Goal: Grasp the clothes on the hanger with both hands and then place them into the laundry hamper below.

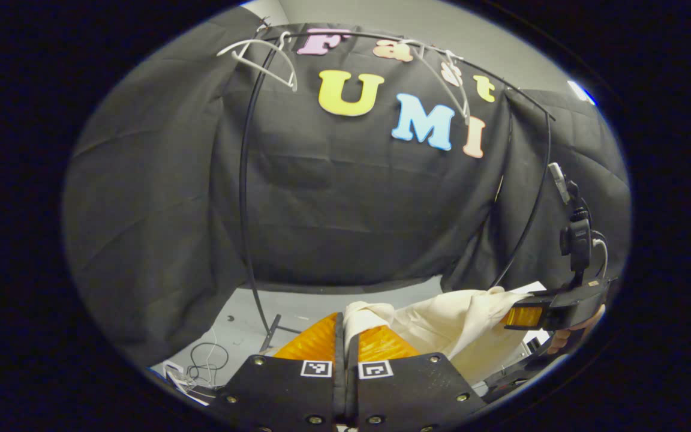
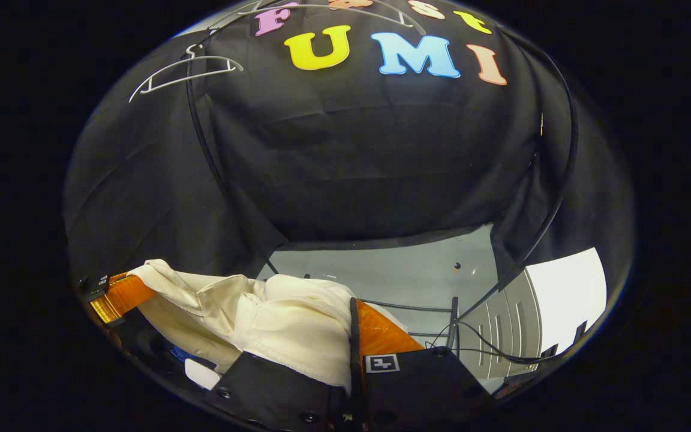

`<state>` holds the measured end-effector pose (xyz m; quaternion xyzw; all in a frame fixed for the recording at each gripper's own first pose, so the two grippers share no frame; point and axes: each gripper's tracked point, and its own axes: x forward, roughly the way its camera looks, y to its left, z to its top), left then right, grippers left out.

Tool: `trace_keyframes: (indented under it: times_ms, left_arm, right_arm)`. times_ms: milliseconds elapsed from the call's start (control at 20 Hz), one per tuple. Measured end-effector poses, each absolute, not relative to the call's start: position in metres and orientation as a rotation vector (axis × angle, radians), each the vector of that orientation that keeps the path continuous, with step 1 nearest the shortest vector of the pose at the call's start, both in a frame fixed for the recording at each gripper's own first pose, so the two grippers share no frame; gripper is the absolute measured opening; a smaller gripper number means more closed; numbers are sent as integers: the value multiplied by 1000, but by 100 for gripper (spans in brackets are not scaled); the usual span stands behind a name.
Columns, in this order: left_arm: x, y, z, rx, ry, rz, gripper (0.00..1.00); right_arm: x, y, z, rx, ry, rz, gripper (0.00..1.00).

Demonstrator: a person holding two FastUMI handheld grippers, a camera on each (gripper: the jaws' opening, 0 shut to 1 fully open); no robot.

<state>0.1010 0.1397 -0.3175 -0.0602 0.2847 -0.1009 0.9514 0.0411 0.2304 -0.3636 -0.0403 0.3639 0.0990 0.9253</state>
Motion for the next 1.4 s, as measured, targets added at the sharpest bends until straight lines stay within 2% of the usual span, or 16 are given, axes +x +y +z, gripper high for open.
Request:
trace_keyframes:
  times_ms: [400,700,800,850,900,950,1100,1150,1400]
  left_arm:
    - [109,133,-422,-76,726,-188,1]
    - [117,139,-463,-74,791,-133,1]
    - [114,141,-466,-70,807,-121,0]
    - [110,144,-465,-59,815,-109,6]
    - [109,143,-460,-63,813,-120,9]
    - [112,137,-452,-64,794,-135,15]
    - [104,134,-429,-14,759,-157,76]
    - [103,136,-424,10,749,-152,96]
    - [81,124,-381,17,703,-147,96]
  right_arm:
    - [42,235,-444,-106,844,188,12]
    - [43,235,-470,-74,898,180,17]
    - [39,237,-463,-57,902,187,33]
    - [34,239,-459,-44,907,199,31]
    - [32,238,-456,-38,913,202,48]
    - [31,236,-453,-33,913,203,55]
    - [23,231,-435,-33,901,210,100]
    - [21,226,-429,-43,891,204,100]
    - [7,204,-381,-68,824,195,99]
